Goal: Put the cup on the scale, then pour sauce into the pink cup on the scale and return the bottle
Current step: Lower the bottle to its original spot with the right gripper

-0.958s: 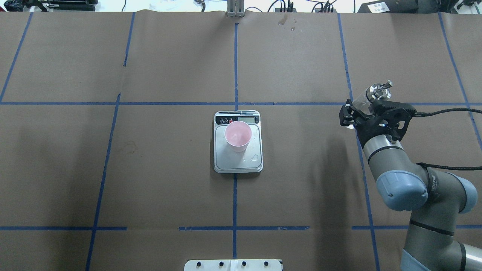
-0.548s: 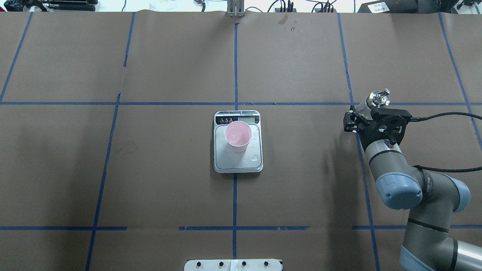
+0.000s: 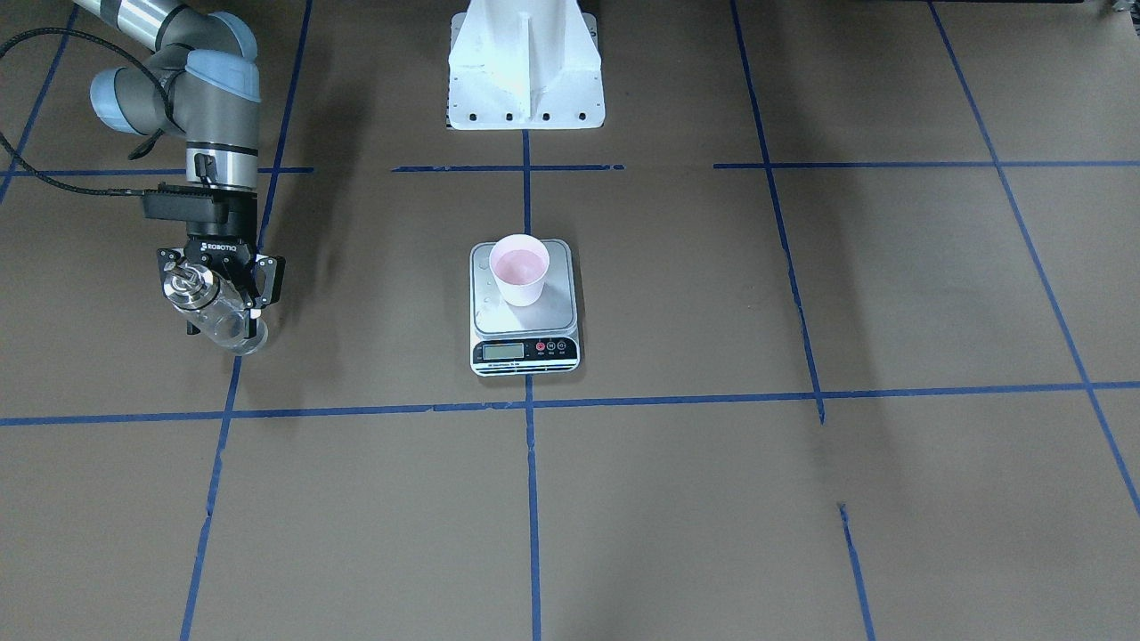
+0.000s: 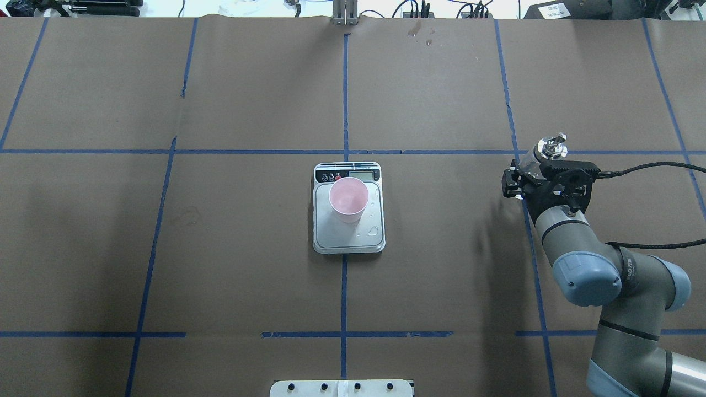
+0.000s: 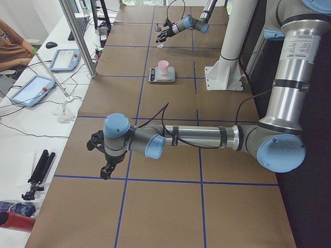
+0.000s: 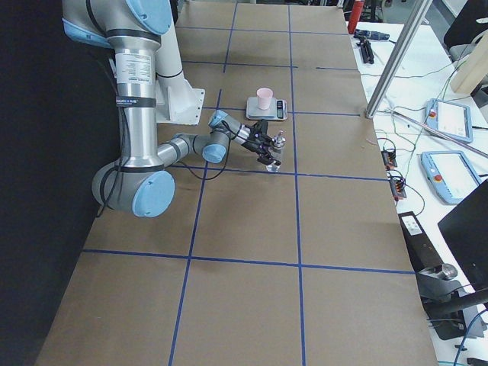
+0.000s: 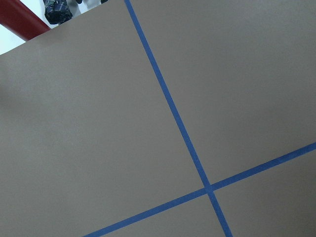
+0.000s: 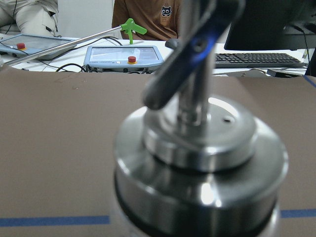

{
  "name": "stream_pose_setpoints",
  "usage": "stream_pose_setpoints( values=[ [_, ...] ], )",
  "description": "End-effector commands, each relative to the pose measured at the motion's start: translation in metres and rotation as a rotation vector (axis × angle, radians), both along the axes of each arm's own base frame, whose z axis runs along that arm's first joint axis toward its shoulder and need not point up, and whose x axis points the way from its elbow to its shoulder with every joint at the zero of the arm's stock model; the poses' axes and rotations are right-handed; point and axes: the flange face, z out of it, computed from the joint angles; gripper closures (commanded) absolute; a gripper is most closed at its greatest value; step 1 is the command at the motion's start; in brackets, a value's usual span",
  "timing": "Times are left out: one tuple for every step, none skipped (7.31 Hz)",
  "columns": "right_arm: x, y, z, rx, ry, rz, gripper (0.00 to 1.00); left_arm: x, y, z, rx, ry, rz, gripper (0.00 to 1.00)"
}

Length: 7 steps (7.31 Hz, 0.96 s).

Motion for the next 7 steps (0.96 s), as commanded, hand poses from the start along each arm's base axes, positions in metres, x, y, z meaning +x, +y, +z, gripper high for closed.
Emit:
stream_pose_setpoints(
  values=[
    [0.0026,0.0026,0.0062,-0.021,0.003,-0.023,1.00,0.0000,0.0000,0.0000,0.000,0.000,0.000,0.00],
    [0.0040,0.0016,0.0047,-0.020,-0.001,-0.019,1.00,0.0000,-0.0001,-0.0002,0.002,0.000,0.000,0.00],
    [0.0050,0.0011,0.0031,-0.019,-0.004,-0.017,1.00,0.0000,-0.0001,-0.0002,0.002,0.000,0.000,0.00],
    [0.0085,-0.0016,0.0031,-0.019,-0.004,-0.010,1.00,0.0000,0.0006,0.0006,0.001,0.000,0.001,0.00],
    [0.0097,-0.0028,0.0031,-0.019,-0.004,-0.007,1.00,0.0000,0.0006,-0.0001,0.003,0.000,0.001,0.00],
    [0.0101,-0.0026,0.0037,-0.019,-0.004,-0.007,1.00,-0.0009,0.0000,-0.0009,0.004,-0.001,-0.001,0.00],
    [0.0095,-0.0020,0.0039,-0.019,-0.002,-0.008,1.00,-0.0071,0.0007,-0.0008,0.004,-0.003,-0.012,0.00]
  ],
)
